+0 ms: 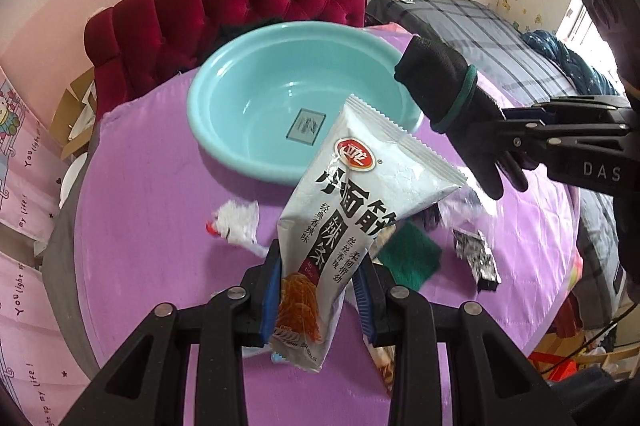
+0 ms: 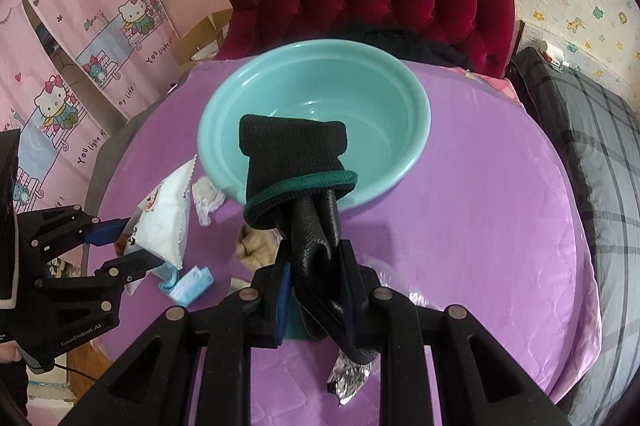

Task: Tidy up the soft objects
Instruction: 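Carry the glove and snack packet in both grippers over the light-blue basin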

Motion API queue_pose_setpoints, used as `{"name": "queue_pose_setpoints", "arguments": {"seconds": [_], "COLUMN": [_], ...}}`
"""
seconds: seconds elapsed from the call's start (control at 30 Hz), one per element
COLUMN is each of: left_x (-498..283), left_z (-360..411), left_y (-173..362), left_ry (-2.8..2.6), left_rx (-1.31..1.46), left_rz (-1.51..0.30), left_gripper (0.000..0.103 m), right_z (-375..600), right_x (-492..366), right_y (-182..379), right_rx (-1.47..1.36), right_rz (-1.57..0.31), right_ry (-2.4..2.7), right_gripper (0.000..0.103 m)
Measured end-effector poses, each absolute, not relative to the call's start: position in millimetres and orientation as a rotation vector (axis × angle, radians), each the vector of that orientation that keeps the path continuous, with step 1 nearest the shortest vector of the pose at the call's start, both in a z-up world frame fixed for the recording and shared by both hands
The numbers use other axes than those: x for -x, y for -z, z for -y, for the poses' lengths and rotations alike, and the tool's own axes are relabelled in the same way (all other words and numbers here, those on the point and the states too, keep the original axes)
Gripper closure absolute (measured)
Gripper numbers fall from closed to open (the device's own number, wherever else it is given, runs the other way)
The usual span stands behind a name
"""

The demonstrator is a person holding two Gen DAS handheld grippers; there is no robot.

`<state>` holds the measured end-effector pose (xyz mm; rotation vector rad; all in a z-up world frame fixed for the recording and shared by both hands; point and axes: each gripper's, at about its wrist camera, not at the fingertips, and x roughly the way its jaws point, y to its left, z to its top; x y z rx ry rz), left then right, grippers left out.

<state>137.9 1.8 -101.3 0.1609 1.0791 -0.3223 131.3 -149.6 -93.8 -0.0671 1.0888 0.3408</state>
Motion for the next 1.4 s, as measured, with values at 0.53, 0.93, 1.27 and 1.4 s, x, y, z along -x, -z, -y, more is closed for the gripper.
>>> {"name": "queue_pose_setpoints", "arguments": {"seconds": [0.53, 0.93, 1.27, 1.4], "left_x": [-209, -256, -301, -316], "left_z": [4, 6, 5, 5], "left_y": [91, 95, 120, 137], "left_ry": [0.294, 0.274, 0.265, 0.245], "left_rx": [-0.097, -0.079, -0.007, -0.002], "left_rz": [-1.047, -1.038, -1.066, -1.088], "left_gripper": [0.068, 0.068, 0.068, 0.068], "right_z": [145, 143, 145, 143], "right_x": [-201, -252, -295, -309], "right_y": [93, 100, 129, 140], "right_rx": [0.032, 0.0, -0.082, -0.1], "right_rz": [-1.084, -1.086, -1.135, -1.146], "right_ry": [-0.351, -0.345, -0.326, -0.305], "right_gripper": [0.08, 0.08, 0.079, 0.079]}}
